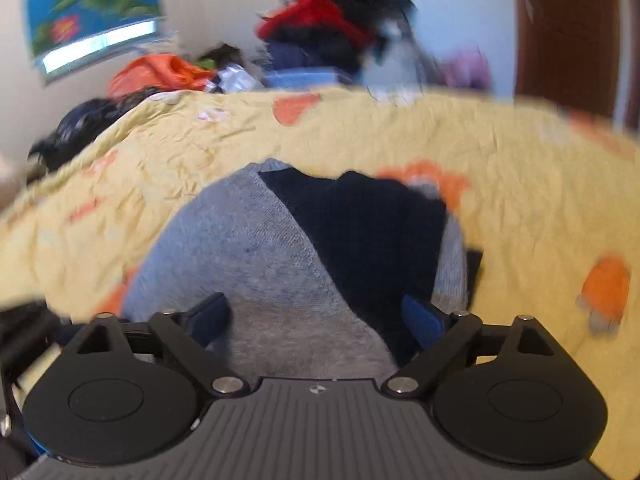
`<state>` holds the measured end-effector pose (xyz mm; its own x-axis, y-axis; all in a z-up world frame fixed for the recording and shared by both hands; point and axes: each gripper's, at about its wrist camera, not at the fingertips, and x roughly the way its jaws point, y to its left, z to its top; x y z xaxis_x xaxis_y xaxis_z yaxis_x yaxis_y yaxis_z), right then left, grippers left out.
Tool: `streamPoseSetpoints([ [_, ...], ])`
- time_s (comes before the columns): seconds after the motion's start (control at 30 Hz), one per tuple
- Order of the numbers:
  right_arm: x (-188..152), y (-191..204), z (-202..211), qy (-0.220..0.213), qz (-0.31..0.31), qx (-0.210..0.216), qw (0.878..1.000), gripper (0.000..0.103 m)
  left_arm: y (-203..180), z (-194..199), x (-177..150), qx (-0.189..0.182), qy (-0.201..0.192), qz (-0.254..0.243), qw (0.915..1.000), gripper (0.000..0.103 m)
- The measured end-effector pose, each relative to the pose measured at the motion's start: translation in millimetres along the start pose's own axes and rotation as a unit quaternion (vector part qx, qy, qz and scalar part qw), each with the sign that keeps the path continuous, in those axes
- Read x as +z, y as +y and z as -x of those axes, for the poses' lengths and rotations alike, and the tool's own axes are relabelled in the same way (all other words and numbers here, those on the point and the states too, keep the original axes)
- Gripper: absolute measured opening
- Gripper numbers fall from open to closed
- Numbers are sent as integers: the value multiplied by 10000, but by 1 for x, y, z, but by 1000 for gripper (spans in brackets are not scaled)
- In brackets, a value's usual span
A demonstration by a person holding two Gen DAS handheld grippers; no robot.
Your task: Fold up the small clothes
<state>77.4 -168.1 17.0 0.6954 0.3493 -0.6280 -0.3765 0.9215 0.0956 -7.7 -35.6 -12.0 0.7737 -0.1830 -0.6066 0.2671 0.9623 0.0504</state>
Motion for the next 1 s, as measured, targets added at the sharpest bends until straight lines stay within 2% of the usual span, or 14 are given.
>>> streamPoseSetpoints([
  [0.1,3,-3,26,74,-453,-87,9989,91,4,21,2,102,-10,301,9995,90],
  [0.13,-3,-3,38,4,-562,-75,9984,93,5,29,0,158,22,415,9990,90],
  [0.17,-13,-2,49,-87,-612,-78,9981,98,4,34,-3,233,94,529,9983,90],
  [0.23,-38,4,69,-233,-601,-248,9976,102,2,43,-12,303,247,753,9964,90],
  [0.33,-74,9,81,-184,-507,-674,9963,102,-4,53,-31,422,319,827,9952,91],
  [0.43,-97,6,87,22,-819,-656,9945,103,-6,62,-40,525,282,757,9954,92],
  [0.5,-107,13,95,-78,-631,-771,9950,103,-2,66,-42,513,328,879,9943,92],
  [0.6,-115,22,99,-24,-461,-847,9953,103,-2,62,-51,698,503,961,9916,92],
  [0.67,-119,30,100,23,-283,-962,9950,103,-2,65,-61,822,385,880,9920,101],
  [0.73,-124,36,101,10,-105,-1051,9944,103,4,63,-61,701,358,991,9920,103],
  [1.0,-122,31,99,9,-136,-1040,9945,103,8,60,-60,688,360,974,9922,103],
])
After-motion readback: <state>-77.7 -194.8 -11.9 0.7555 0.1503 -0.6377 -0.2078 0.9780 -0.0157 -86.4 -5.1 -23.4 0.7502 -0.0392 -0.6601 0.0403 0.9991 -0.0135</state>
